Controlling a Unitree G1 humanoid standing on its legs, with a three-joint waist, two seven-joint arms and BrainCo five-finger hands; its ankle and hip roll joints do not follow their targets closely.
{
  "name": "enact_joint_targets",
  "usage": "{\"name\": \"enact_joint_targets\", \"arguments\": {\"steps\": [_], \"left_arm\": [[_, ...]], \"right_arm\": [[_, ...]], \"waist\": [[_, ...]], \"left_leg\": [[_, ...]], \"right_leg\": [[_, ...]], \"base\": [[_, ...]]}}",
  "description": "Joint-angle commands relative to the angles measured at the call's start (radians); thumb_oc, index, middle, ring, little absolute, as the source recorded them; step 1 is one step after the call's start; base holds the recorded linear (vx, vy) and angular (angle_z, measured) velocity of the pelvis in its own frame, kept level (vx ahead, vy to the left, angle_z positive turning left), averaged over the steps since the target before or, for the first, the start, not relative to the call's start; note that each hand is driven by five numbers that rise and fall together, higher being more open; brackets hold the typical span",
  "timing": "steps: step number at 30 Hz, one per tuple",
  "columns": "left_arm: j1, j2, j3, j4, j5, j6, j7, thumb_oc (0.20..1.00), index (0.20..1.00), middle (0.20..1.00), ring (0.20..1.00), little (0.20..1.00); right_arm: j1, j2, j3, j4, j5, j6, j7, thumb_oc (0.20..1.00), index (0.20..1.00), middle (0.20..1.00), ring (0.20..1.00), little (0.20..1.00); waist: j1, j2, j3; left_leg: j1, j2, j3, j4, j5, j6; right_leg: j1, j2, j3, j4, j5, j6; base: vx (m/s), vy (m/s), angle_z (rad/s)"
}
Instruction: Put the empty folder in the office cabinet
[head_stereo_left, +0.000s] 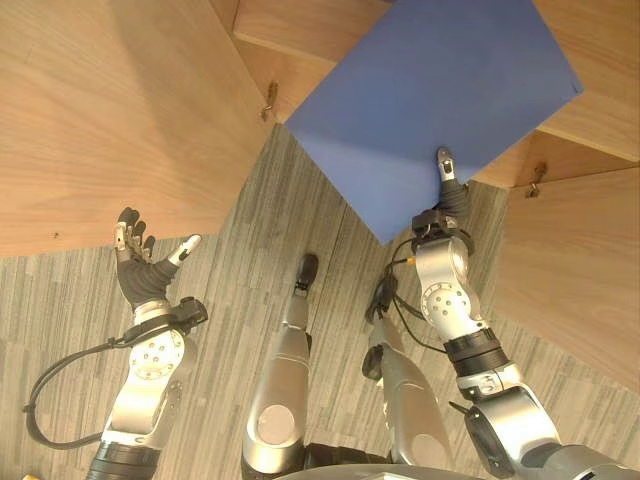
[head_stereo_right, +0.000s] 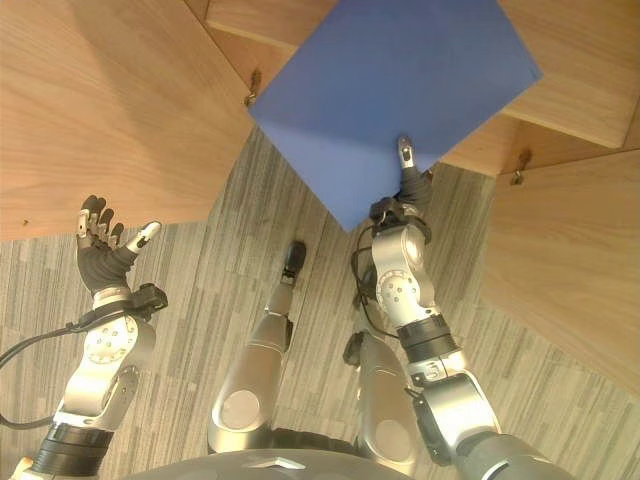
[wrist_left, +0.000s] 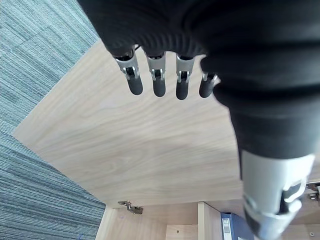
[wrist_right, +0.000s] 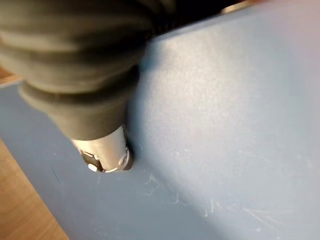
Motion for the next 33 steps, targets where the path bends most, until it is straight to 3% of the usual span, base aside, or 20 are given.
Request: {"name": "enact_joint_targets", "arguments": {"steps": [1,6,9,14,18,19,21,24,25,30,31,32,33], "left_arm": [[0.058,0.053,0.016,-0.045,-0.004,-0.058,0.031,1.000,1.000,1.000,1.000,1.000],[0.040,0.077,0.011,-0.031,-0.004,-0.058,0.035,1.000,1.000,1.000,1.000,1.000],[0.006,0.085,-0.009,-0.012,-0.003,-0.057,0.036,1.000,1.000,1.000,1.000,1.000],[0.027,0.077,0.008,-0.022,-0.012,-0.061,0.027,1.000,1.000,1.000,1.000,1.000],[0.048,0.056,0.004,-0.017,-0.007,-0.051,0.007,1.000,1.000,1.000,1.000,1.000],[0.043,0.047,0.001,-0.013,-0.008,-0.052,0.002,1.000,1.000,1.000,1.000,1.000],[0.041,0.044,-0.004,-0.009,-0.011,-0.052,-0.002,1.000,1.000,1.000,1.000,1.000],[0.020,0.033,-0.019,0.004,-0.020,-0.055,-0.002,1.000,1.000,1.000,1.000,1.000],[0.019,0.031,-0.024,0.009,-0.023,-0.061,0.006,1.000,1.000,1.000,1.000,1.000],[0.006,0.020,-0.031,0.039,-0.047,-0.075,0.025,1.000,1.000,1.000,1.000,1.000],[-0.009,0.014,-0.039,0.042,-0.048,-0.077,0.025,1.000,1.000,1.000,1.000,1.000],[-0.022,0.011,-0.050,0.044,-0.039,-0.072,0.023,1.000,1.000,1.000,1.000,1.000],[-0.023,0.010,-0.050,0.044,-0.039,-0.073,0.023,1.000,1.000,1.000,1.000,1.000]], "right_arm": [[-0.061,0.033,-0.050,-0.051,-0.018,-0.131,-0.006,0.200,0.200,0.200,0.200,0.200],[-0.099,0.024,-0.086,-0.040,-0.022,-0.153,-0.028,0.200,0.200,0.200,0.200,0.200],[-0.095,0.003,-0.100,-0.074,-0.044,-0.154,-0.043,0.200,0.200,0.200,0.200,0.200],[-0.086,-0.003,-0.099,-0.047,-0.016,-0.148,-0.039,0.200,0.200,0.200,0.200,0.200],[-0.010,-0.001,-0.098,-0.068,-0.011,-0.140,-0.023,0.200,0.200,0.200,0.200,0.200],[0.014,-0.015,-0.115,-0.080,-0.013,-0.140,-0.019,0.200,0.200,0.200,0.200,0.200],[0.031,-0.022,-0.126,-0.088,-0.013,-0.140,-0.017,0.200,0.200,0.200,0.200,0.200],[0.069,-0.049,-0.168,-0.115,-0.014,-0.148,-0.018,0.200,0.200,0.200,0.200,0.200],[0.052,-0.051,-0.184,-0.093,-0.009,-0.160,-0.033,0.200,0.200,0.200,0.200,0.200],[-0.017,-0.075,-0.207,-0.049,-0.010,-0.176,-0.064,0.200,0.200,0.200,0.200,0.200],[-0.032,-0.085,-0.210,-0.038,-0.012,-0.178,-0.068,0.200,0.200,0.200,0.200,0.200],[-0.048,-0.099,-0.216,-0.016,-0.015,-0.184,-0.079,0.200,0.200,0.200,0.200,0.200],[-0.049,-0.099,-0.217,-0.015,-0.015,-0.184,-0.078,0.200,0.200,0.200,0.200,0.200]], "waist": [[0.009,-0.033,-0.060],[0.027,-0.035,-0.047],[0.022,0.010,-0.042],[0.003,0.021,-0.025],[-0.018,0.040,-0.024],[-0.032,0.037,-0.024],[-0.032,0.047,-0.024],[-0.043,0.034,-0.024],[-0.054,0.015,-0.024],[-0.048,0.026,-0.024],[-0.057,0.016,-0.024],[-0.055,0.027,-0.024],[-0.059,0.021,-0.024]], "left_leg": [[-0.044,-0.036,0.063,0.105,-0.165,0.067],[-0.095,-0.064,0.021,0.205,-0.218,0.079],[-0.127,-0.100,0.000,0.247,-0.240,0.090],[-0.090,-0.102,0.006,0.291,-0.302,0.094],[-0.010,-0.096,-0.034,0.446,-0.435,0.100],[0.006,-0.107,-0.063,0.514,-0.489,0.101],[0.016,-0.101,-0.081,0.555,-0.528,0.102],[0.030,-0.111,-0.133,0.620,-0.595,0.096],[0.012,-0.119,-0.136,0.630,-0.600,0.092],[0.020,-0.066,-0.152,0.522,-0.566,0.072],[0.013,-0.074,-0.153,0.495,-0.542,0.067],[0.048,-0.046,-0.150,0.429,-0.541,0.062],[0.046,-0.053,-0.151,0.422,-0.530,0.061]], "right_leg": [[0.037,-0.086,-0.010,-0.006,-0.085,0.064],[0.048,-0.105,-0.014,0.002,-0.082,0.073],[0.017,-0.186,0.013,0.081,-0.067,0.077],[-0.062,-0.184,0.014,0.058,0.000,0.089],[-0.114,-0.192,0.022,0.021,-0.003,0.095],[-0.139,-0.211,0.035,0.012,0.014,0.099],[-0.139,-0.202,0.041,0.009,0.016,0.104],[-0.153,-0.217,0.091,0.040,0.033,0.121],[-0.159,-0.235,0.079,0.072,0.063,0.124],[-0.164,-0.199,0.039,0.060,0.077,0.125],[-0.174,-0.207,0.033,0.055,0.083,0.122],[-0.167,-0.184,0.031,0.055,0.070,0.116],[-0.172,-0.191,0.031,0.053,0.075,0.115]], "base": [[-0.03,0.043,-0.02],[-0.03,0.028,0.02],[0.02,0.065,0.13],[0.16,0.051,0.16],[0.40,-0.120,0.18],[0.37,-0.167,0.13],[0.30,-0.166,0.40],[0.32,-0.314,0.78],[0.13,-0.257,1.08],[0.07,-0.198,0.71],[0.07,-0.161,-0.29],[0.03,-0.118,-0.22],[0.07,-0.099,-0.41]]}}
